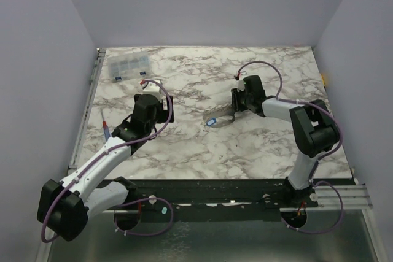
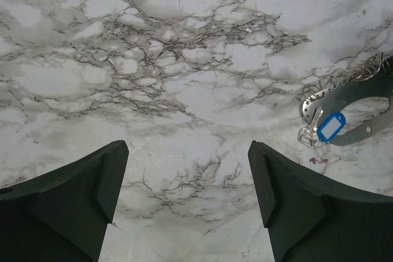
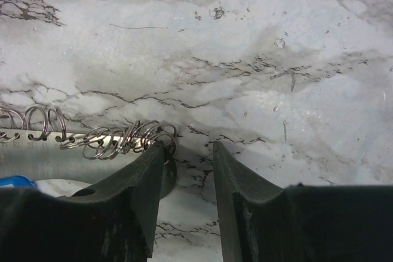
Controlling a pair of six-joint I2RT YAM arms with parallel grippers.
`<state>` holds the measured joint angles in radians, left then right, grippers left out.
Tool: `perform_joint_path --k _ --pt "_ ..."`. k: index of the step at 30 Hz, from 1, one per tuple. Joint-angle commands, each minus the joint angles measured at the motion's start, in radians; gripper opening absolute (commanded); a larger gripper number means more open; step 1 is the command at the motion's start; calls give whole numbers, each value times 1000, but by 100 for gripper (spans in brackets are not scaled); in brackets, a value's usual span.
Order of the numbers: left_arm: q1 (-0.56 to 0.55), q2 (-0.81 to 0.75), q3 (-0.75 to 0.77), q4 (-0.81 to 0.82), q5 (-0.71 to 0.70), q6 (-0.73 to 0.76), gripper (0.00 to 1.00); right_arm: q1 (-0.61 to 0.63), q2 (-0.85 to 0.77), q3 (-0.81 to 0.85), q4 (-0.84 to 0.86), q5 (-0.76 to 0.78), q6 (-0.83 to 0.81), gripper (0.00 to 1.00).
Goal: Put the keys on the keyring
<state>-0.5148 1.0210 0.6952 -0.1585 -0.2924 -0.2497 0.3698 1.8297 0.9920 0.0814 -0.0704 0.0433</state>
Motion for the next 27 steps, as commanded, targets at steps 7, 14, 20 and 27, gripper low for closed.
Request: perform_joint_path --k 7,14,20,27 --pt "-2 10 -6 14 29 0 88 0 66 53 -80 -63 12 22" --pt "-1 5 -5 14 48 -4 88 0 -36 -12 -77 -120 33 1" --pt "-1 -18 -12 28 108 -19 87 -1 -181 -69 -54 -150 63 1" --pt "-2 -42 -12 74 211 -76 87 -1 -286 -115 -69 -134 73 1"
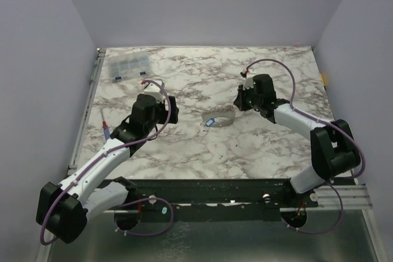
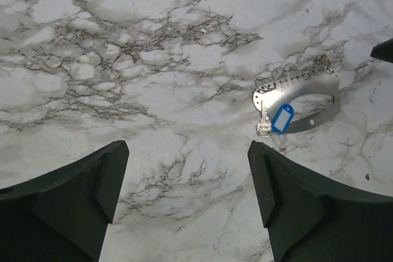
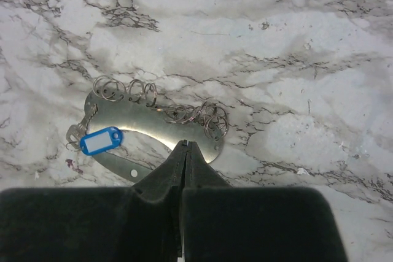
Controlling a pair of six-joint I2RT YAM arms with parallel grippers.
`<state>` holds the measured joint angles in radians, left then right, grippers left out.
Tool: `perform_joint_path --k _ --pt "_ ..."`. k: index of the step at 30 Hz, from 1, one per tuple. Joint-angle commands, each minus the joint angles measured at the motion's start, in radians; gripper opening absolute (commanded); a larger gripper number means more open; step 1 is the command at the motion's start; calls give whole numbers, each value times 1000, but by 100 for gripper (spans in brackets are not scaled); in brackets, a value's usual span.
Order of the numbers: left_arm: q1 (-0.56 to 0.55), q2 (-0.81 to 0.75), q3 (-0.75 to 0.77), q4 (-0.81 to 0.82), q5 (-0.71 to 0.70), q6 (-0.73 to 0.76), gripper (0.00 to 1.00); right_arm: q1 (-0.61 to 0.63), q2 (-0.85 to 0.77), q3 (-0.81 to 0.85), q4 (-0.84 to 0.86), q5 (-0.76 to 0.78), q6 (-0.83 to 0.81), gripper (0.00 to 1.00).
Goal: Put the keys on the keyring
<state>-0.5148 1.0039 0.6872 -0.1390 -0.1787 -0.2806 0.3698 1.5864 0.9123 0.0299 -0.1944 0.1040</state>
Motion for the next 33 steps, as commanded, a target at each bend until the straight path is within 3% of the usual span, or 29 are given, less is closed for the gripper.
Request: perform_joint_path --k 1,3,8,11,20,33 --pt "-3 -26 0 60 110 -55 87 -1 -49 -38 -23 -1 16 0" --pt "-2 -22 14 65 128 -59 87 0 -55 -36 -43 11 30 1" --pt "-4 -25 31 65 106 8 87 0 -15 -23 -91 -41 31 31" --pt "-4 -26 13 69 78 21 87 0 30 4 -99 -66 12 39" --pt "-4 -29 -35 89 81 17 87 0 200 142 -152 -47 -69 39" --pt "-4 5 -26 93 82 29 87 -1 285 168 -145 -17 -95 29"
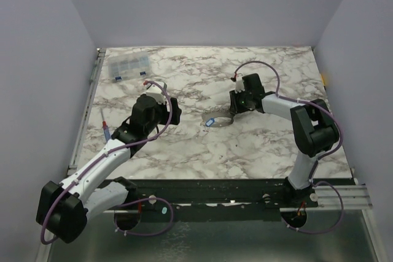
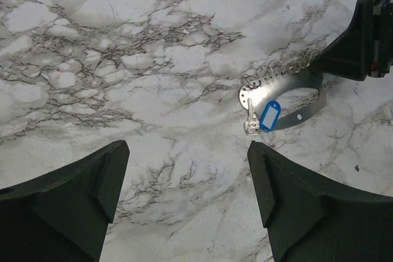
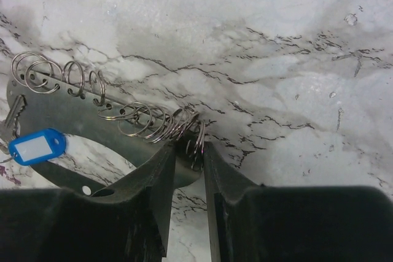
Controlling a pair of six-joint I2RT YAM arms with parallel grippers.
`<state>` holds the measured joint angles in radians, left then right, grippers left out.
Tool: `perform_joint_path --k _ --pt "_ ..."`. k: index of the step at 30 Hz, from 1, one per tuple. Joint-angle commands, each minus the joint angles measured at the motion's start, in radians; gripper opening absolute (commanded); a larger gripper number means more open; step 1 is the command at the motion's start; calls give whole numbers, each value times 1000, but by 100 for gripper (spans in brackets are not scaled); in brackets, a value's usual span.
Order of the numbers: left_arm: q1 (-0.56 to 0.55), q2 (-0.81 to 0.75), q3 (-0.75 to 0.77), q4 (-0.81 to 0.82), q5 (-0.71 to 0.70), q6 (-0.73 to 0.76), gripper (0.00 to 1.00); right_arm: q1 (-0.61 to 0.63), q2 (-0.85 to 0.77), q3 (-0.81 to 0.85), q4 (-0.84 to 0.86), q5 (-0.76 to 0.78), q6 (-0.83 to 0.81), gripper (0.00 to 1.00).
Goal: Put the keys on the keyring
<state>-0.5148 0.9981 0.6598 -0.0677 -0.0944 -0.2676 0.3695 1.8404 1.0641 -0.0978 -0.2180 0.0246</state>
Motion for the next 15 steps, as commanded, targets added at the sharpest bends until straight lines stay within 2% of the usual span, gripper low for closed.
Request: perform_joint_path --k 1,5,12,15 --pt "-4 11 1 22 -2 15 87 0 33 17 -14 5 -15 28" --pt "-4 14 1 22 -5 18 87 0 37 25 -15 0 -48 23" --pt "-4 21 0 22 -8 21 87 -1 34 29 -21 -1 -50 2" --pt "-4 24 3 22 -6 21 87 0 17 25 -25 5 -44 1"
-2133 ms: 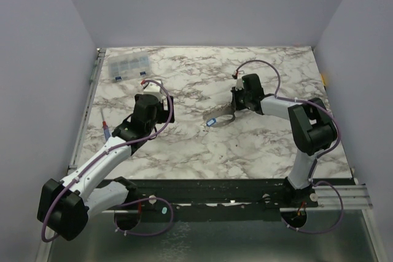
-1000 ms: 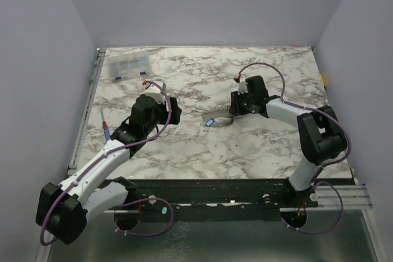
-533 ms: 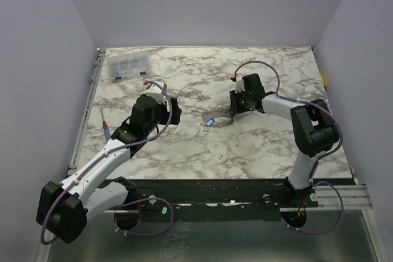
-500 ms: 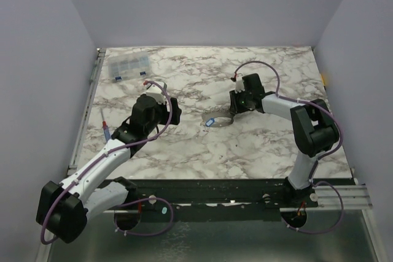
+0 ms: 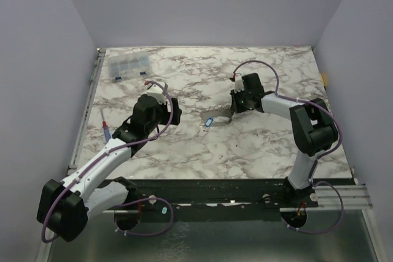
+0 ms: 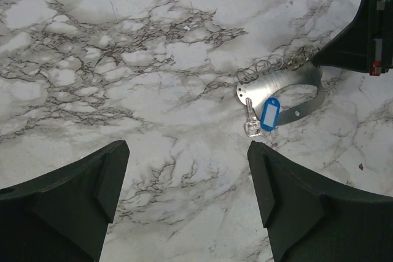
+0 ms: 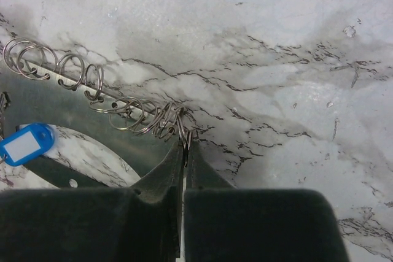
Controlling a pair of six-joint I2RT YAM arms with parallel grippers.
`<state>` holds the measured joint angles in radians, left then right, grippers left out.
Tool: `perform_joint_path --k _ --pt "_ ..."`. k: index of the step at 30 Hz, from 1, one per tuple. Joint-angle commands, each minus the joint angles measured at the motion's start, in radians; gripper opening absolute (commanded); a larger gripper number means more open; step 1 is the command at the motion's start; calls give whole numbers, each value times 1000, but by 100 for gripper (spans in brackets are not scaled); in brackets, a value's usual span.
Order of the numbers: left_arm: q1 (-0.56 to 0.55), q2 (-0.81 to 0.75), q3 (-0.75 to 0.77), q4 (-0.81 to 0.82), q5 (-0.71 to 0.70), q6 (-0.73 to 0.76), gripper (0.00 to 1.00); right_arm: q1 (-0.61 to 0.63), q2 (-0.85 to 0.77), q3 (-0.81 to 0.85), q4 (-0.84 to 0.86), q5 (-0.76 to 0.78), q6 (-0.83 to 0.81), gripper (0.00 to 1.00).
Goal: Put the keys on the keyring
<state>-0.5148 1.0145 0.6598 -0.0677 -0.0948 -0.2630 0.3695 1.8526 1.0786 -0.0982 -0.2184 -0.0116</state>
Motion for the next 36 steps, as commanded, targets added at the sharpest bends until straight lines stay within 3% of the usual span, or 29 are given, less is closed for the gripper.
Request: perform_joint_path --k 1,16,28,36 --pt "-4 9 2 22 -4 16 87 0 -4 7 -23 6 -4 1" --pt "-4 -40 38 64 165 -13 87 0 -289 -2 -77 -20 -3 1" --pt "-4 -9 127 218 379 11 87 20 -491 4 -74 -182 -165 1" --pt "-18 49 125 360 399 35 85 217 -459 93 -217 192 -351 1"
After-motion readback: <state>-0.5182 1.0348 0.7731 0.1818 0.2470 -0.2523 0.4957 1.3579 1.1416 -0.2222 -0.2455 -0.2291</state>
